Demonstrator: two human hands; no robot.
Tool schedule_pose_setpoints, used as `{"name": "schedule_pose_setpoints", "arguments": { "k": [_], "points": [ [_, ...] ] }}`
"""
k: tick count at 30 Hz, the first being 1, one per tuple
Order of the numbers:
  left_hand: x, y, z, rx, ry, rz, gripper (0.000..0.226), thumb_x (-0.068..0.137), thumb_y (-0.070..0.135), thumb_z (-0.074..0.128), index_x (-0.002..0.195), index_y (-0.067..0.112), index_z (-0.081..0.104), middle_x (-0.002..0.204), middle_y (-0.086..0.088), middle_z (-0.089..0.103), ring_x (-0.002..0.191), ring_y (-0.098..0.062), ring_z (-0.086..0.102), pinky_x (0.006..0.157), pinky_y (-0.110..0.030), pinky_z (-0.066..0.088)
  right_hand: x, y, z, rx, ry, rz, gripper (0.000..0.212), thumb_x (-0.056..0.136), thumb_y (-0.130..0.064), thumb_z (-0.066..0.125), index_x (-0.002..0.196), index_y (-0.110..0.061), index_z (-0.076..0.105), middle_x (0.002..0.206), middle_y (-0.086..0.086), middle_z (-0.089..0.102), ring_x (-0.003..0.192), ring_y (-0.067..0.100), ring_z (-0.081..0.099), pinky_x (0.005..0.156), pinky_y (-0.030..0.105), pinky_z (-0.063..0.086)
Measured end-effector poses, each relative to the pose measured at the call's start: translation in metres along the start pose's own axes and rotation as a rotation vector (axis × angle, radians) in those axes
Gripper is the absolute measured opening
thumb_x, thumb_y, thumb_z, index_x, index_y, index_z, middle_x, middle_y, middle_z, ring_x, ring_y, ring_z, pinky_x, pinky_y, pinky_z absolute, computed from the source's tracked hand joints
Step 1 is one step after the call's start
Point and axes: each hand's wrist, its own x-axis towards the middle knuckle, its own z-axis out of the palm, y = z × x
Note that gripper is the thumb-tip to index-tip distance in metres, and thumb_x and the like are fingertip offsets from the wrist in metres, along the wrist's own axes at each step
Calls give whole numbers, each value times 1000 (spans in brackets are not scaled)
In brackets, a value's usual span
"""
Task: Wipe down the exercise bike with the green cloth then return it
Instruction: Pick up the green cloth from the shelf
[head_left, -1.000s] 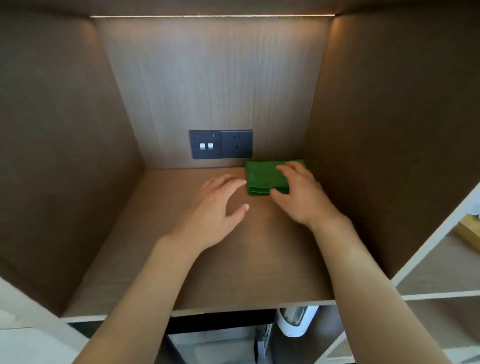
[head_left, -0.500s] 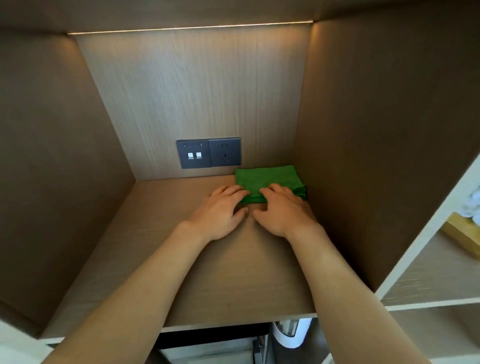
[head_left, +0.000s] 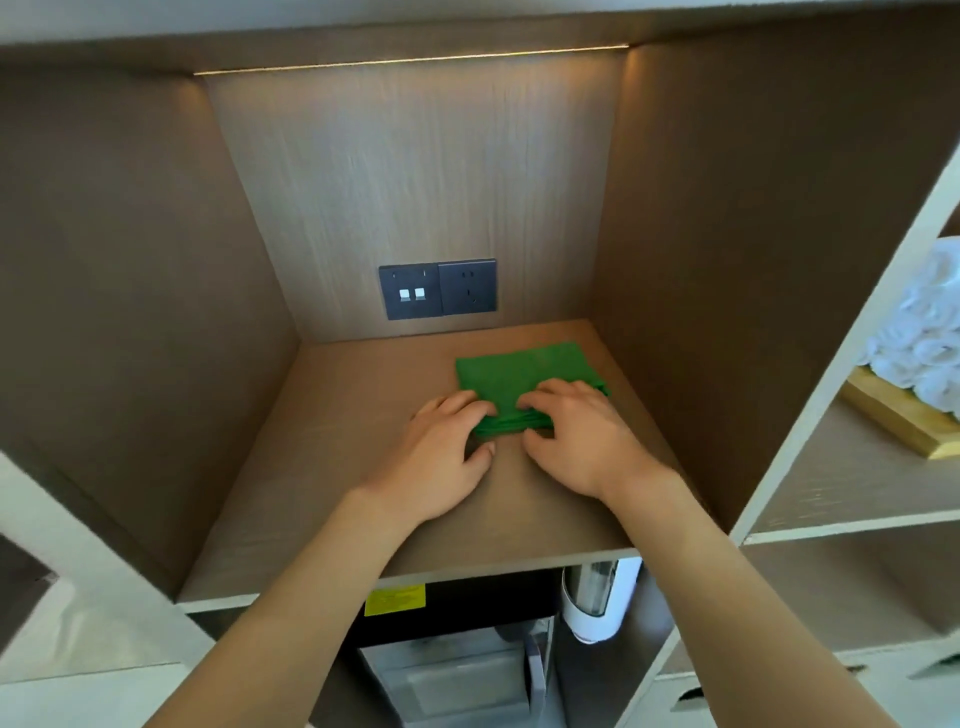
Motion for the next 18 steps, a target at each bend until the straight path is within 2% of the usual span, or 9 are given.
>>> {"name": "schedule_pose_setpoints", "arguments": {
  "k": [5, 7, 10, 13, 15, 18],
  "points": [
    [-80, -3, -2, -123, 101, 20, 31, 98, 33, 66, 129, 32, 64, 137, 19, 51, 121, -9, 44, 97, -11, 28, -74, -31, 20, 22, 81, -112, 46, 91, -35, 62, 135, -22, 70, 133, -3, 64, 116, 26, 55, 110, 40, 41],
    [-105, -5, -4, -171, 114, 17, 28, 98, 32, 65, 125, 35, 65, 131, 26, 49, 117, -4, 44, 97, -5, 28, -92, -41, 18, 58, 77, -124, 44, 91, -33, 60, 130, -21, 74, 129, -3, 66, 111, 25, 55, 105, 41, 45],
    [-130, -4, -4, -203, 120, 16, 25, 99, 32, 63, 124, 36, 65, 125, 28, 46, 114, -4, 44, 95, -10, 34, -107, -50, 15, 59, 79, -150, 33, 94, -25, 65, 125, -22, 76, 124, -5, 68, 107, 25, 55, 98, 42, 47],
    [-144, -1, -6, -221, 127, 16, 26, 99, 42, 57, 123, 36, 64, 121, 27, 45, 112, -4, 44, 91, -16, 37, -113, -55, 15, 33, 68, -176, 30, 98, -22, 66, 126, -24, 75, 124, -8, 67, 111, 21, 54, 97, 39, 45],
    [-146, -1, -9, -241, 118, 11, 30, 98, 50, 53, 123, 37, 64, 120, 28, 44, 116, -3, 44, 92, -14, 37, -114, -54, 16, 27, 97, -186, 30, 98, -24, 67, 126, -23, 75, 125, -9, 66, 116, 20, 55, 97, 38, 45],
    [-142, 1, -16, -259, 147, 0, 28, 98, 47, 58, 117, 31, 69, 119, 23, 48, 118, -5, 46, 97, -7, 31, -110, -51, 13, 28, 164, -176, 32, 97, -25, 70, 129, -21, 73, 134, -7, 64, 128, 19, 54, 98, 40, 44]
  ]
}}
